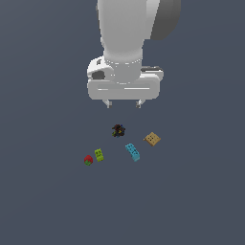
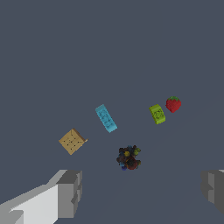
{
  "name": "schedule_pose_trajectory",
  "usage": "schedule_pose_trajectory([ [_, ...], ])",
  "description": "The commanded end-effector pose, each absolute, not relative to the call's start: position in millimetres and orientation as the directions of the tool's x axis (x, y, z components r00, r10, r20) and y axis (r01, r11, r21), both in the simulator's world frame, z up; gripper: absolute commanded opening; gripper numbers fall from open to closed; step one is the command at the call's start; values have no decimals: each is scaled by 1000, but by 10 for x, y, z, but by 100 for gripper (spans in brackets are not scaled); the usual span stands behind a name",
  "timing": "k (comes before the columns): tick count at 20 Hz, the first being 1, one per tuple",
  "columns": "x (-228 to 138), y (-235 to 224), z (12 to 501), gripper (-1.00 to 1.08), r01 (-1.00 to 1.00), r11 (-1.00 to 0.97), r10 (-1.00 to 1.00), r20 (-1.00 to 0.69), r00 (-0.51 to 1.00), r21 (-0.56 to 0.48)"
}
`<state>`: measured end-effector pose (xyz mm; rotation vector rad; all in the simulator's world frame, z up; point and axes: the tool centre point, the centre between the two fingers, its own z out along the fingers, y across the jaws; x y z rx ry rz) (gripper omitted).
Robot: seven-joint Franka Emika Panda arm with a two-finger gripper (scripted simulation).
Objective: Pick up a designated object from a clutter of objects.
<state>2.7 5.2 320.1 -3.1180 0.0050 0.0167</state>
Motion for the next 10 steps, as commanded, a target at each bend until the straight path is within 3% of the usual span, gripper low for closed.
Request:
schedule_pose_trajectory([
  [1, 27, 52, 3201, 100, -3, -1000, -3, -11, 1000, -23],
  [10, 34, 174, 3119, 100, 68, -998, 68, -19, 998, -13],
])
